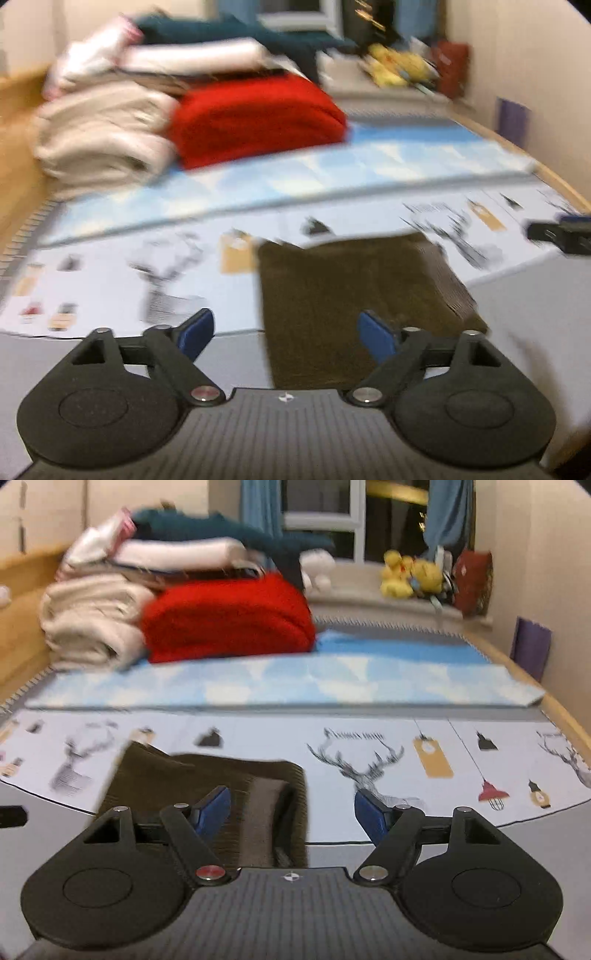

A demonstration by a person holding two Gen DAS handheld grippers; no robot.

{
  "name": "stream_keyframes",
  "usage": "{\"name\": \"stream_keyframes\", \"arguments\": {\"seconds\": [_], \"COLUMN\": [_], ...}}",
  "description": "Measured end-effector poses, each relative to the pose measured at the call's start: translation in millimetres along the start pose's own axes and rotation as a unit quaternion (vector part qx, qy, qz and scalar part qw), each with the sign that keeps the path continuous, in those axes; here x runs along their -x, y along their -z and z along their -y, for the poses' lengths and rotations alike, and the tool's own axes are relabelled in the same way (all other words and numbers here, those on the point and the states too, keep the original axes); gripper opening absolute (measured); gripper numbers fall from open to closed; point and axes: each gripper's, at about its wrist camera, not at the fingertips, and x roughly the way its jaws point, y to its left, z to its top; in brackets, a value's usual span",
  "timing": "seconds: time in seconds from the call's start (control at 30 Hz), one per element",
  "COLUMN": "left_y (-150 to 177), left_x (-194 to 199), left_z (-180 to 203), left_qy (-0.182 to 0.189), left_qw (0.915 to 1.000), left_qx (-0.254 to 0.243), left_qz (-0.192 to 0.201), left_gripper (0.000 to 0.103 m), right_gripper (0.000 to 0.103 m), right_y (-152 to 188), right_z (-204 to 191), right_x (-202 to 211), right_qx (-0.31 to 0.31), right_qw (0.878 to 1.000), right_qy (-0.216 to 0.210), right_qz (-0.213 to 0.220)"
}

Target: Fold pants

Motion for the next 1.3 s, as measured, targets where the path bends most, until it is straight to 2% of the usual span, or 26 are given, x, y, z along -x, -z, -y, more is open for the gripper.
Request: {"name": "stream_keyframes", "arguments": {"seconds": [0.13,0.2,0.33,0.43,0.53,0.63,0.93,1.3], "left_y": [18.4,29.5,36.0,40.0,43.7,46.5,44.9,44.6], "left_x": [29.8,33.2,23.4,6.7,-13.9,-23.8,-32.8,-35.5], "left_z": [12.8,20.5,33.4,25.8,18.8,14.7,20.2,26.0], "left_qy": [-0.017,-0.006,0.006,-0.02,-0.008,-0.004,-0.008,0.001], "left_qw": [0.9991,0.9992,0.9993,0.9972,0.9908,0.9859,0.9859,0.9865], "left_qx": [0.035,0.036,0.013,0.038,0.078,0.102,0.092,0.086], "left_qz": [0.014,0.013,-0.036,-0.061,-0.11,-0.133,-0.139,-0.139], "left_gripper": [0.091,0.091,0.091,0.092,0.092,0.092,0.092,0.092], "right_gripper": [0.076,0.076,0.077,0.077,0.078,0.078,0.081,0.082], "right_y": [15.0,26.2,37.9,40.2,42.3,44.6,48.4,46.7], "right_z": [-10.3,-15.0,-21.0,-24.8,-27.6,-29.0,-42.5,-41.1], "right_x": [34.6,43.1,53.2,49.1,37.3,27.2,8.7,6.3], "right_qx": [-0.004,-0.008,-0.02,-0.01,-0.014,-0.031,-0.011,-0.012], "right_qw": [1.0,1.0,1.0,1.0,0.999,0.997,0.993,0.992], "right_qy": [-0.019,-0.023,-0.018,-0.008,0.006,0.006,0.0,-0.004], "right_qz": [0.021,0.013,-0.005,-0.014,-0.042,-0.071,-0.114,-0.122]}}
